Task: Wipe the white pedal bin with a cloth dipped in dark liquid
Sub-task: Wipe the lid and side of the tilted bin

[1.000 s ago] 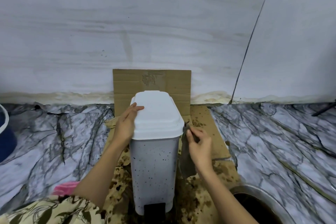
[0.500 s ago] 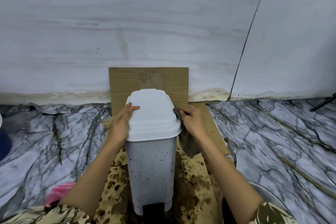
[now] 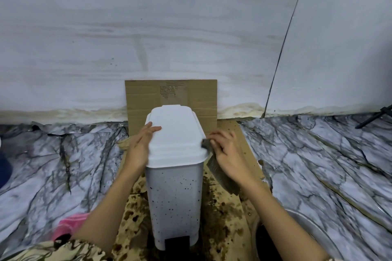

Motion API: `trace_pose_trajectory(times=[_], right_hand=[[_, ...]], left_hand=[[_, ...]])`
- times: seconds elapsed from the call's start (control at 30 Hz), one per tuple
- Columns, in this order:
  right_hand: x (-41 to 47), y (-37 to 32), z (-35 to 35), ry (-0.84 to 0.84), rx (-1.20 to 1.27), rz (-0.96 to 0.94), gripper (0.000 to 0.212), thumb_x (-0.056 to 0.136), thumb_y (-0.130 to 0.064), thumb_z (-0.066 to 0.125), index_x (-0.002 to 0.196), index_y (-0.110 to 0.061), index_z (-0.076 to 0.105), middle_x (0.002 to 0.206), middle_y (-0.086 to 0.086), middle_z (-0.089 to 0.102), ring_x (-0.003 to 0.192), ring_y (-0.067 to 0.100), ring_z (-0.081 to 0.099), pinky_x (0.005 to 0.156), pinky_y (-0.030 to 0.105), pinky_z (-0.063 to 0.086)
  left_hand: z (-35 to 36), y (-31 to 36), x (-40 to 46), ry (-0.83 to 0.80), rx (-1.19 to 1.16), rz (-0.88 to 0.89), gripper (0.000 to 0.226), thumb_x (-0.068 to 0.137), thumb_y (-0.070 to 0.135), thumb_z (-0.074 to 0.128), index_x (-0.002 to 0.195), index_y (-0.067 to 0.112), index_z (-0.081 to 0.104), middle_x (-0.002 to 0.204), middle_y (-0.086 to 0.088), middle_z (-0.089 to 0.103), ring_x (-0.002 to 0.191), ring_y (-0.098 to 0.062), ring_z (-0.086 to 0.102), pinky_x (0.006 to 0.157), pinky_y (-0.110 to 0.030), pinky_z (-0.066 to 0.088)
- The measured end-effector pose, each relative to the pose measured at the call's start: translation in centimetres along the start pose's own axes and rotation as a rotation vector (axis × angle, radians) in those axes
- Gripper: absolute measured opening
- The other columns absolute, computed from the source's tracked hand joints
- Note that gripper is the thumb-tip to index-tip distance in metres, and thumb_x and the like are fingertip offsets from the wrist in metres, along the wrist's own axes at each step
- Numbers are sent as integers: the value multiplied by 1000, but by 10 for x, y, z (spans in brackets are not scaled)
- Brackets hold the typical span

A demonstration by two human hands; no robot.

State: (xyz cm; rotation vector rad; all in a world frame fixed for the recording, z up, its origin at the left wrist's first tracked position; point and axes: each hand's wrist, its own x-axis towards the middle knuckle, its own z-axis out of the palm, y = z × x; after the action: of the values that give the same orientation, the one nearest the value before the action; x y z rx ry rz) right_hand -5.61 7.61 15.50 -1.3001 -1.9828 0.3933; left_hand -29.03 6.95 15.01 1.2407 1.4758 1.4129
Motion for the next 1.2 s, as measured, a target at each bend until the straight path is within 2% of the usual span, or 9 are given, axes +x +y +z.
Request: trace_pose_trajectory(times=[0.1, 0.23, 0.4, 0.47, 0.53, 0.63, 0.97, 1.1, 1.2], right_hand=[[31, 8, 9, -69, 101, 162, 27, 98, -9, 43, 109, -8, 68, 111, -2, 57, 111, 25, 46, 99, 35, 34], [67, 12, 20, -162, 134, 214, 29, 99, -10, 43, 119, -4, 64, 128, 9, 55, 119, 26, 47, 94, 23, 30], [43, 14, 11, -171, 193, 182, 30, 99, -8, 44, 121, -7, 63, 124, 0, 58, 119, 23, 49, 107, 34, 32], [18, 14, 2, -156, 155, 69, 28, 98, -11, 47, 118, -14, 66, 122, -11, 59, 119, 20, 49, 110, 25, 21], [-3, 12, -8, -152, 97, -105, 26, 96, -14, 50, 114, -18, 68, 124, -16, 59, 114, 24, 50, 98, 12, 22], [-10, 10, -14, -170, 40, -273, 26, 94, -10, 53, 112, -18, 69, 124, -12, 59, 108, 26, 50, 92, 11, 23], [41, 20, 21, -120, 96, 129, 34, 97, -2, 40, 118, -14, 63, 118, -3, 46, 118, 25, 34, 93, 24, 21], [1, 13, 10, -30, 198, 68, 34, 97, -1, 41, 109, -21, 66, 106, -23, 47, 110, 9, 37, 102, 30, 29], [-24, -2, 3, -41, 119, -133, 38, 92, 1, 44, 108, -27, 65, 110, -26, 47, 105, 9, 36, 94, 14, 24]], left_hand=[[0, -4, -3, 24, -15, 13, 31, 101, 22, 40, 111, 18, 69, 137, 15, 45, 134, -11, 37, 116, -42, 25], [-5, -7, 0, 30, -5, 20, 31, 101, 20, 40, 109, 19, 69, 136, 15, 46, 134, -11, 38, 115, -44, 26], [-2, -7, 7, 23, -53, -5, 28, 100, 23, 42, 102, 24, 70, 138, 13, 47, 134, -14, 39, 115, -45, 27], [-4, -8, 7, 21, -74, -19, 29, 100, 26, 42, 102, 24, 71, 140, 12, 47, 134, -14, 40, 116, -46, 26], [-5, -8, 3, 16, -71, -8, 29, 100, 25, 41, 104, 22, 70, 140, 10, 47, 134, -14, 39, 116, -45, 25], [-2, -3, -5, 22, -14, 16, 31, 101, 22, 39, 110, 19, 68, 139, 12, 45, 136, -13, 37, 115, -44, 25], [-2, -2, -1, 40, -60, 0, 29, 100, 21, 40, 108, 19, 68, 141, 8, 45, 135, -14, 38, 115, -47, 25], [-2, -4, 2, 42, -53, -10, 30, 100, 24, 40, 105, 23, 70, 140, 11, 46, 134, -12, 39, 116, -45, 26], [-1, -5, -3, 41, -44, 1, 30, 100, 23, 40, 106, 22, 70, 139, 13, 46, 133, -10, 39, 115, -44, 26]])
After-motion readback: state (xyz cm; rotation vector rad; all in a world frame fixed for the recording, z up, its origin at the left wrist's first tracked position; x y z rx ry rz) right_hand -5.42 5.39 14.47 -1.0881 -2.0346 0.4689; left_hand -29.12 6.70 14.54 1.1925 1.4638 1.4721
